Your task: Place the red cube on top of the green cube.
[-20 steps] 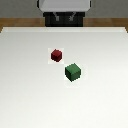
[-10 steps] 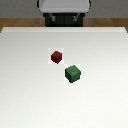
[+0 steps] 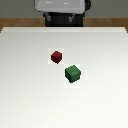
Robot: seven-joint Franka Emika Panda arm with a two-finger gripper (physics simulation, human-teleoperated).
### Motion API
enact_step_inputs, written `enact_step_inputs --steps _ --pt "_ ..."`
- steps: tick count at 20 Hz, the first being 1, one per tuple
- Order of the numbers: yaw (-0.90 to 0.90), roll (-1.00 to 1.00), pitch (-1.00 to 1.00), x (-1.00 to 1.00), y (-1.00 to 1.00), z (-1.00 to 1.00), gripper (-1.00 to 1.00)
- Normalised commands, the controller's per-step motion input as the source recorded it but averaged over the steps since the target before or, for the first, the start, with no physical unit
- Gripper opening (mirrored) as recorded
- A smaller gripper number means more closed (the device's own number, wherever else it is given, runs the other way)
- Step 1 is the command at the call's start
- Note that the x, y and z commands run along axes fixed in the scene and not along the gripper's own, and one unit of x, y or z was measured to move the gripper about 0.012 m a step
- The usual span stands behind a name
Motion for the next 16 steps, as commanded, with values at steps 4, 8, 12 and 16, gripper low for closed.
enact_step_inputs --steps 4,8,12,16 --pt "-0.11 0.00 0.00 0.00 0.00 0.00 1.00" --pt "-0.11 0.00 0.00 0.00 0.00 0.00 1.00" --pt "-0.11 0.00 0.00 0.00 0.00 0.00 1.00" --pt "-0.08 0.00 0.00 0.00 0.00 0.00 1.00"
